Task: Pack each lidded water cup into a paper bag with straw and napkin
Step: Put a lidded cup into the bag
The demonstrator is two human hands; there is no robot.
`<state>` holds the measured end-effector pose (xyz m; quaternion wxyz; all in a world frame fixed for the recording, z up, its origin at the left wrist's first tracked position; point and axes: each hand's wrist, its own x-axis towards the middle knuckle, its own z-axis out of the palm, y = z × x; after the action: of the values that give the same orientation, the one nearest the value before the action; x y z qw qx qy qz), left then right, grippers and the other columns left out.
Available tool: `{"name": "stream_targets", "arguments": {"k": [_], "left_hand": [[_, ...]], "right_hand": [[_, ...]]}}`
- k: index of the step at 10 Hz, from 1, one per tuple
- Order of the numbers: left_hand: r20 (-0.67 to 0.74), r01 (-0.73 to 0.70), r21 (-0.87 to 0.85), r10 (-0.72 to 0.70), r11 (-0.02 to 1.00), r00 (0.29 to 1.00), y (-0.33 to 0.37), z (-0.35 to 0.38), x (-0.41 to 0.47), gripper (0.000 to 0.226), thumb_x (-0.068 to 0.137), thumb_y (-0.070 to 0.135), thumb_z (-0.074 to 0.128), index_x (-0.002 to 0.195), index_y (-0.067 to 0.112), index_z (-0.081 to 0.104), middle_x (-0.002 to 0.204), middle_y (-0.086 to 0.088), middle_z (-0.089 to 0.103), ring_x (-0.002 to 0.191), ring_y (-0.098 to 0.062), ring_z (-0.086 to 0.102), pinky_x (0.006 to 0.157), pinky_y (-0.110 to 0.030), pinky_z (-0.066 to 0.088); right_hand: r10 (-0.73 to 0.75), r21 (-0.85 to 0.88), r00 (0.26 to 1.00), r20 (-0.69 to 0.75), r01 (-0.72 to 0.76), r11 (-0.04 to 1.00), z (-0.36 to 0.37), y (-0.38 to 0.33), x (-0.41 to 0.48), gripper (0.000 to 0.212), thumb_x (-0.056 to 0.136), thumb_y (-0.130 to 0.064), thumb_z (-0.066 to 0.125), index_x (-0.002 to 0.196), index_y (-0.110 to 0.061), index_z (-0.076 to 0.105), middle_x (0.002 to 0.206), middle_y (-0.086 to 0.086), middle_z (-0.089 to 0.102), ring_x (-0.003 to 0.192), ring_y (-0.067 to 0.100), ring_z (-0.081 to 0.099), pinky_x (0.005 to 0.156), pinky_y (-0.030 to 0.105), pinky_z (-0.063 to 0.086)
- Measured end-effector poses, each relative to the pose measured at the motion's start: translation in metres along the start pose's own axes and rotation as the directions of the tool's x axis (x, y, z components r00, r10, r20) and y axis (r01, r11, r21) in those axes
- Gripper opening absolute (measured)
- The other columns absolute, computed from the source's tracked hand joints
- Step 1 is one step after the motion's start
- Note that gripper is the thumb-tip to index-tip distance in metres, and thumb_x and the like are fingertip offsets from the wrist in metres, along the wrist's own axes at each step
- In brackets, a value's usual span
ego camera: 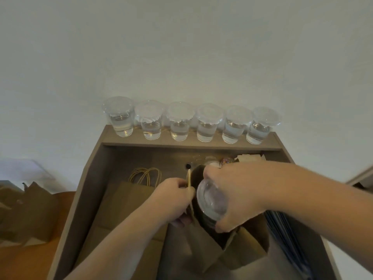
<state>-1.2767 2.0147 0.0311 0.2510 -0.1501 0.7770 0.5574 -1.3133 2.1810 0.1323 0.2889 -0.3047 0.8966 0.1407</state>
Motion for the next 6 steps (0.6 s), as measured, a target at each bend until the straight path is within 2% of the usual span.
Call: {"name": "stream_targets", "arguments": {"k": [1,2,3,4,5,6], "left_hand": [[0.018,-0.014,-0.04,0.015,0.999,1.0,-0.001,0.0,-0.002,0.01,0.104,0.019,0.054,0.101,0.02,0.063,0.062,-0.008,0.07,0.047,-0.021,0.065,0.046,-0.026,0.052],[0.051,-0.045,-0.041,0.047,0.998,0.998,-0.004,0.003,-0.003,0.026,0.105,0.022,0.052,0.13,0.018,0.059,0.069,-0.009,0.071,0.05,-0.02,0.066,0.044,-0.024,0.049],[0.042,-0.074,0.025,0.073,0.997,0.996,-0.007,0.007,-0.002,0.033,0.104,0.024,0.049,0.136,0.02,0.057,0.073,-0.007,0.073,0.052,-0.017,0.07,0.047,-0.026,0.053],[0.045,-0.078,0.079,0.074,0.994,0.996,-0.011,0.01,-0.003,0.038,0.105,0.027,0.049,0.143,0.024,0.053,0.079,-0.007,0.075,0.053,-0.014,0.071,0.053,-0.028,0.058],[0.019,-0.056,0.109,0.055,0.992,0.998,-0.015,0.01,-0.003,0.043,0.108,0.03,0.05,0.15,0.025,0.047,0.091,-0.008,0.073,0.05,-0.01,0.069,0.055,-0.025,0.06],[-0.01,-0.054,0.112,0.055,0.992,0.998,-0.017,0.01,-0.001,0.043,0.108,0.029,0.048,0.15,0.024,0.047,0.086,-0.008,0.071,0.048,-0.011,0.068,0.052,-0.027,0.059]], "right_hand": [[0.084,-0.092,0.994,0.072,-0.077,0.993,0.02,-0.008,0.032,0.103,0.074,-0.06,0.087,0.153,-0.027,0.029,0.121,0.002,0.061,0.105,0.025,0.063,0.09,0.04,0.058],[0.127,-0.252,0.974,0.19,-0.077,0.965,0.04,-0.014,0.075,0.089,0.086,-0.053,0.081,0.158,-0.02,0.039,0.139,0.011,0.057,0.124,0.037,0.059,0.094,0.049,0.052],[0.146,-0.247,0.978,0.147,-0.106,0.963,0.065,-0.01,0.095,0.065,0.098,-0.044,0.069,0.154,-0.018,0.048,0.145,0.012,0.055,0.132,0.038,0.056,0.1,0.053,0.051],[0.25,-0.085,0.966,0.06,-0.245,0.966,0.085,-0.001,0.105,0.04,0.107,-0.025,0.059,0.144,-0.012,0.056,0.139,0.015,0.063,0.126,0.034,0.064,0.092,0.042,0.05],[0.234,-0.198,0.966,0.113,-0.209,0.958,0.089,-0.003,0.111,0.048,0.106,-0.029,0.06,0.151,-0.013,0.052,0.149,0.014,0.056,0.137,0.035,0.055,0.11,0.049,0.045],[0.265,-0.201,0.964,0.019,-0.256,0.946,0.09,-0.019,0.108,0.06,0.101,-0.031,0.066,0.154,-0.013,0.043,0.148,0.017,0.05,0.134,0.037,0.055,0.106,0.053,0.048]]}}
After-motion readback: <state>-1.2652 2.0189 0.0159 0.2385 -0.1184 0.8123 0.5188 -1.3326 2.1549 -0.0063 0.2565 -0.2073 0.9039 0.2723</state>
